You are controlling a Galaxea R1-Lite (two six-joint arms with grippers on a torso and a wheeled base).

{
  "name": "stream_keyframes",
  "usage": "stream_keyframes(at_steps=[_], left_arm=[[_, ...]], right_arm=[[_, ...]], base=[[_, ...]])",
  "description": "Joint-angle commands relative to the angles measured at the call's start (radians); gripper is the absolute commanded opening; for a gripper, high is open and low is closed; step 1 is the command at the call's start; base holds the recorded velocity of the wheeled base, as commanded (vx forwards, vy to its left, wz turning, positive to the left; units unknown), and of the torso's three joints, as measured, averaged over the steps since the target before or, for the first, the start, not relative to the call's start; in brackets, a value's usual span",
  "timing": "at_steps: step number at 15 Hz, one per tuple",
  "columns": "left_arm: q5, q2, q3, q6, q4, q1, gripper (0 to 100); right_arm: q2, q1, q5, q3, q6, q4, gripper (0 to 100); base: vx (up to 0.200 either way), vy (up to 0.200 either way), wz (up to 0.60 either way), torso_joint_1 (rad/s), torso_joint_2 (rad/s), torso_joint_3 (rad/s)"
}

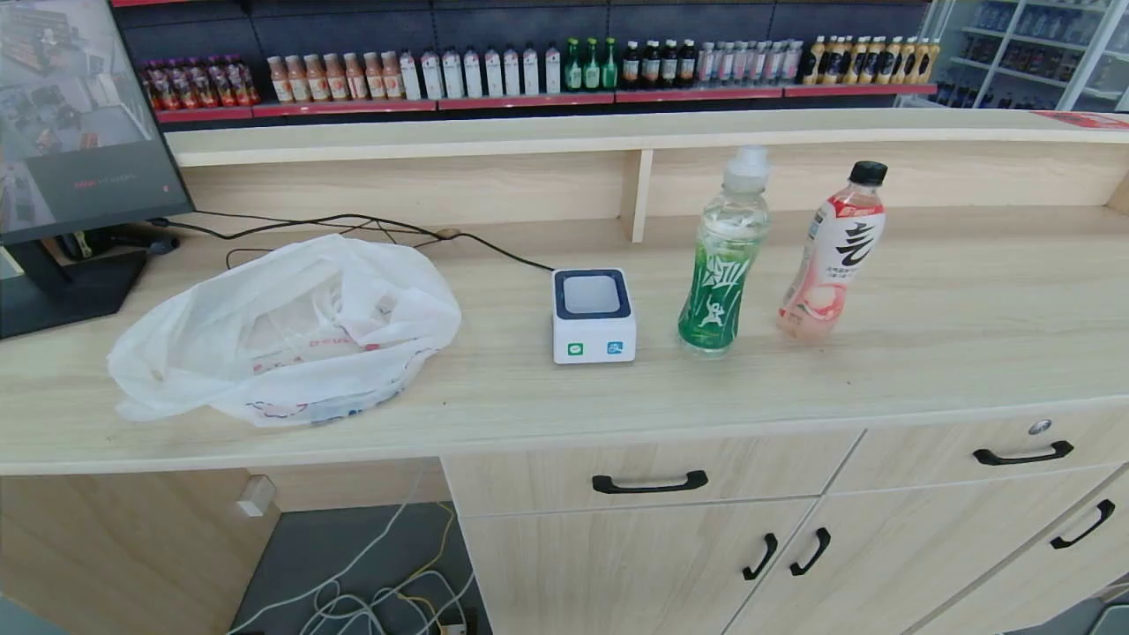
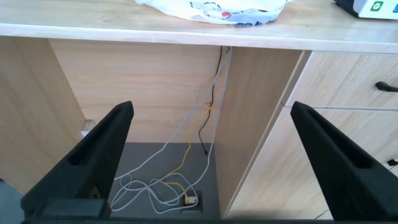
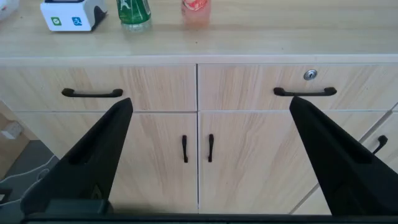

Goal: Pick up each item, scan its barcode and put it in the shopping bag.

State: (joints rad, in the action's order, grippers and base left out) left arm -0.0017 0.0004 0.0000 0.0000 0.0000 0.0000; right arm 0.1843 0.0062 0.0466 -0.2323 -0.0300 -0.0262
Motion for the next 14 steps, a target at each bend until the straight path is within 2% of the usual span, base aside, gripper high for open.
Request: stream_keyframes(at_steps=[1,9,12,14], left_arm=[[0.000,0.000,0.000,0.000,0.000,0.000,100],[0.000,0.000,0.000,0.000,0.000,0.000,100],[0.000,0.000,0.000,0.000,0.000,0.000,100],[0.002,0.000,0.000,0.000,0.000,0.000,100]], right_arm=[[0.136,0.000,-0.001,-0.021,-0.002,0.009,100],[0.466,0.104,0.073,-0.064,-0.022,0.236,100],[0.589,0.202,0.085,-0.125,-0.025,0.264,100],[0.699,0.212,0.085,-0.188,-0.039,0.316,100]], base=[[0.000,0.000,0.00,0.000,0.00,0.000],[0.000,0.000,0.00,0.000,0.00,0.000],[0.000,0.000,0.00,0.000,0.00,0.000],[0.000,0.000,0.00,0.000,0.00,0.000]])
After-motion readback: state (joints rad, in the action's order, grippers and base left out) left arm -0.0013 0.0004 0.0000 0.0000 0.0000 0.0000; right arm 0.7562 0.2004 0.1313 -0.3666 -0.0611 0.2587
